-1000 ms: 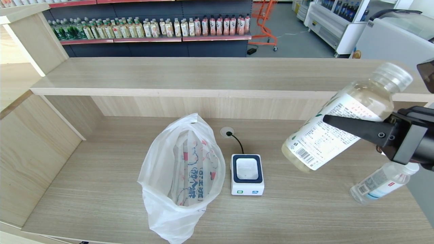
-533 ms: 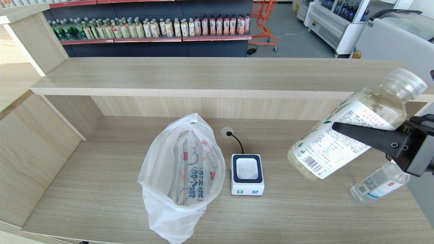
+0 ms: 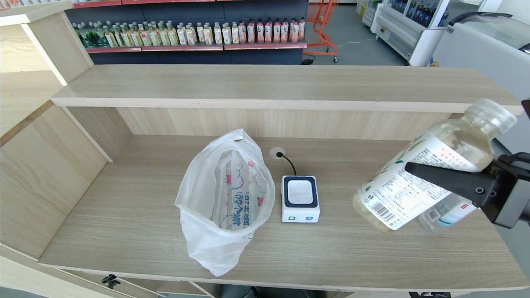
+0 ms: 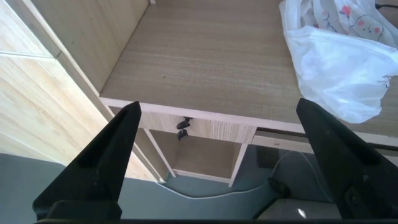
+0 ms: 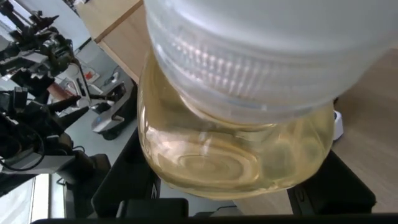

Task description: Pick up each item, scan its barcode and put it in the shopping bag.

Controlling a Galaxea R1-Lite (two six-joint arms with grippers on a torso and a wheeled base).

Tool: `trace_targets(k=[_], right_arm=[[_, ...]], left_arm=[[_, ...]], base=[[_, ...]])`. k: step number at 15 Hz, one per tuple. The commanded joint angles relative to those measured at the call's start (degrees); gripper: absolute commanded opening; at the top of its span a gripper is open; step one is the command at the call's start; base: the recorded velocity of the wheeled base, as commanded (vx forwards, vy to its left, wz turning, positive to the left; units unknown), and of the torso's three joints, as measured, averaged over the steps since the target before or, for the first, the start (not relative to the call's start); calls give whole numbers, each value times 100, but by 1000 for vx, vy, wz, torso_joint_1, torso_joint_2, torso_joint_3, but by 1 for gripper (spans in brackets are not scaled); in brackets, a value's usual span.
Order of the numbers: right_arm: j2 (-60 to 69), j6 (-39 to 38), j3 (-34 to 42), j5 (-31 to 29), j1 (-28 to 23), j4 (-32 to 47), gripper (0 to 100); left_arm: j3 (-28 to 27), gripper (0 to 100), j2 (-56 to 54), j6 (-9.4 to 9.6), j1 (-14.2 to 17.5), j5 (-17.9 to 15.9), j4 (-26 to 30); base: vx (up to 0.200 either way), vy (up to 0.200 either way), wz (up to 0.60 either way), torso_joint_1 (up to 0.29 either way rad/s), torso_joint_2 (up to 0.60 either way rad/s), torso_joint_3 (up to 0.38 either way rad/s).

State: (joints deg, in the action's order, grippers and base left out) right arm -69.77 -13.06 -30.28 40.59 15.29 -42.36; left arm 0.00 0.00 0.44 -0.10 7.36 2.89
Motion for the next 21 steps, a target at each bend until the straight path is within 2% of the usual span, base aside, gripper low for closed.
trace_targets(k=[1,4,5,8,12,15,16,18,21], right_arm=[[-11,-13,110,10,-87,-18,0],[-99,-118,216,10,-228,-9,0],[-142,-364,224,1,-237,-9,0],[-635,-426,154,-447,-193,-18,0],[-1470,-435,40,-1282,176,-70,0],[-2032,-426,-189,-1388,554,-123,0],[-2199,-426,-250,-1388,651,-255,0],[-2893,-391,-347,-1405,994,-1248,0],[-3764,471,-417,-1352,1126,-1969,0]], left_arm=[[0,100,9,0,1,11,1],[0,100,0,-18,1,2,1],[0,100,0,-18,1,2,1],[0,100,0,-9,1,2,1],[0,100,0,-9,1,2,1],[0,100,0,-9,1,2,1],[0,100,0,-9,1,2,1],[0,100,0,-9,1,2,1],[0,100,0,-9,1,11,1]], base=[[0,0,0,0,0,0],[0,200,0,1,1,2],[0,200,0,7,2,-2],[0,67,0,7,6,1],[0,0,0,0,0,0],[0,0,0,0,0,0],[0,0,0,0,0,0],[0,0,0,0,0,0],[0,0,0,0,0,0]])
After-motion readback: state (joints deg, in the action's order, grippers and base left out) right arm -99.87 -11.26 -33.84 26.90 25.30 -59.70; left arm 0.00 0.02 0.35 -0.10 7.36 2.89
